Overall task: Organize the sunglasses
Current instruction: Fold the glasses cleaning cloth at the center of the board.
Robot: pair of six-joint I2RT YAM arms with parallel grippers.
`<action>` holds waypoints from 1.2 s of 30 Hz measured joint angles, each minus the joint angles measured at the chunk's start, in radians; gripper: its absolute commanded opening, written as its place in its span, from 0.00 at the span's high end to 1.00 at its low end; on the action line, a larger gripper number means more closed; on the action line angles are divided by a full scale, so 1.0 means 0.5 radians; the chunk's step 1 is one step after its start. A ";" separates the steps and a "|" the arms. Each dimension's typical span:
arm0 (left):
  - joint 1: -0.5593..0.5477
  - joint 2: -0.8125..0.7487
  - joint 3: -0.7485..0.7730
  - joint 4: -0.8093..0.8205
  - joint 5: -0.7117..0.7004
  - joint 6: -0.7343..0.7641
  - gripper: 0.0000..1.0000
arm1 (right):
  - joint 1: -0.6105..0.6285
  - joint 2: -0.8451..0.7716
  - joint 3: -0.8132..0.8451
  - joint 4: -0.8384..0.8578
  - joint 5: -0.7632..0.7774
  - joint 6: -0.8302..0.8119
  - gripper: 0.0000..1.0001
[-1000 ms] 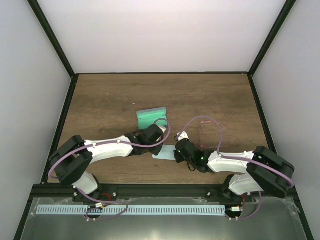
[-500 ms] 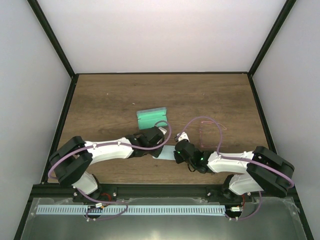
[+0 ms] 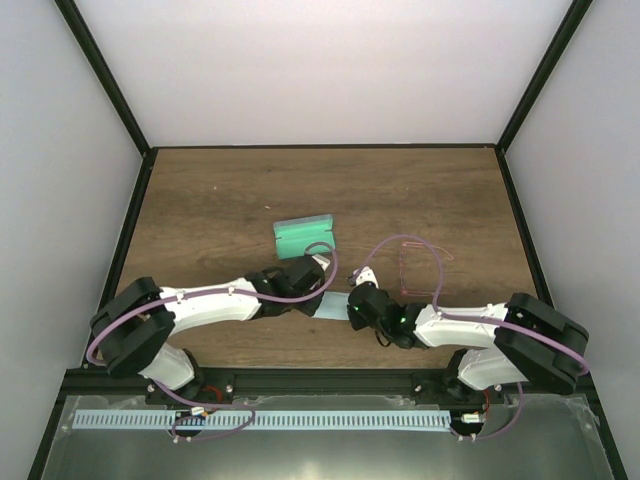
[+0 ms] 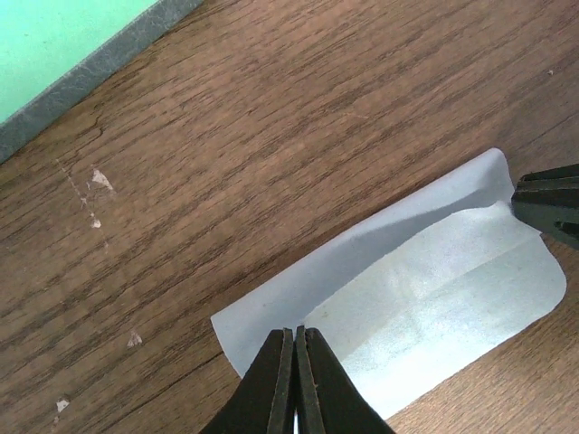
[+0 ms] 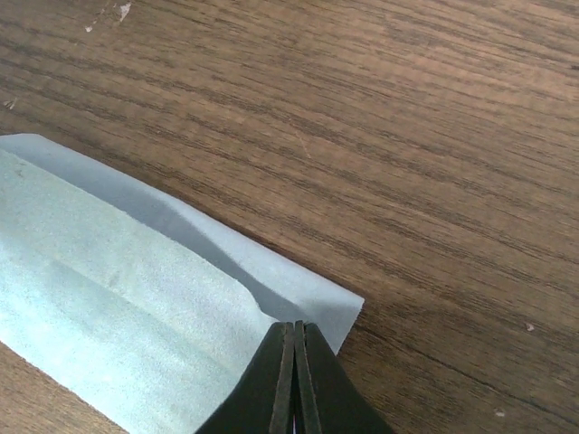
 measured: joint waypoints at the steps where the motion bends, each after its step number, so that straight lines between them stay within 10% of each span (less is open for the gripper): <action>1: -0.001 -0.006 0.000 -0.001 0.000 -0.002 0.95 | 0.002 -0.002 0.000 -0.005 0.005 0.005 0.99; 36: -0.028 0.021 -0.115 0.085 0.002 -0.043 0.94 | 0.037 -0.006 0.000 -0.044 0.041 0.023 0.96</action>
